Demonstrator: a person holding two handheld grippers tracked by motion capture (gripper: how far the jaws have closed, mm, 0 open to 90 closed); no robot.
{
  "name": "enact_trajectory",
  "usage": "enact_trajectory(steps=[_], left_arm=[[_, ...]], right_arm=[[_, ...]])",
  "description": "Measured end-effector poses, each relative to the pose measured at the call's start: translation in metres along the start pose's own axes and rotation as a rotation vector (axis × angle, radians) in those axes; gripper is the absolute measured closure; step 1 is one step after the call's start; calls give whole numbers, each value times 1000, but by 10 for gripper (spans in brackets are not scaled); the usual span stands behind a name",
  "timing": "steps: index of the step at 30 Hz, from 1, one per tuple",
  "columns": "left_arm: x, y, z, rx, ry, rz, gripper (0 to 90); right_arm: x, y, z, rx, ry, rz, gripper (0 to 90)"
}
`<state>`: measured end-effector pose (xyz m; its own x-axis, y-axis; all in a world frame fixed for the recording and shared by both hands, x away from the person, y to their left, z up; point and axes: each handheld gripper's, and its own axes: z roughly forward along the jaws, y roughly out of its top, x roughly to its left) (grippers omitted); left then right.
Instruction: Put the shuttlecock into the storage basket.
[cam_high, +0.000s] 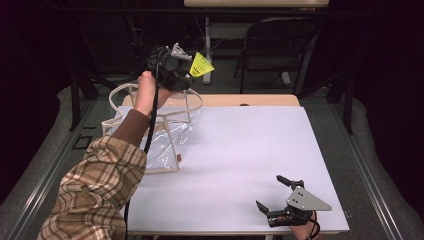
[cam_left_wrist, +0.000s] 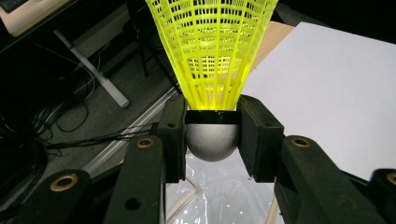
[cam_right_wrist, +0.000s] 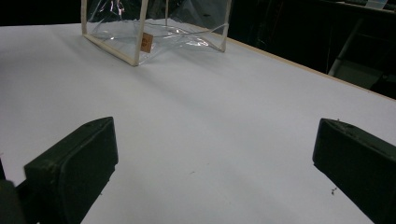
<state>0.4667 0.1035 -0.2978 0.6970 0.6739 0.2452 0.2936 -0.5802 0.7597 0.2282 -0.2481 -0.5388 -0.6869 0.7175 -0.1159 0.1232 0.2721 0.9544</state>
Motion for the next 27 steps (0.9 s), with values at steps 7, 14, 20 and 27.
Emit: enact_trajectory(steps=[7,14,20,27], left_arm=[[8,-8,-5,0,12,-16,648],[14,-13,-10,4,23,-23,648],[19,-17,-16,1,38,-30,648],[26,-21,-23,-1,47,-39,648]], right_arm=[[0,0,0,0,-1,1,0],[0,0,0,1,-1,0,0],[0,0,0,0,-1,1,0],[0,0,0,3,0,7,0]])
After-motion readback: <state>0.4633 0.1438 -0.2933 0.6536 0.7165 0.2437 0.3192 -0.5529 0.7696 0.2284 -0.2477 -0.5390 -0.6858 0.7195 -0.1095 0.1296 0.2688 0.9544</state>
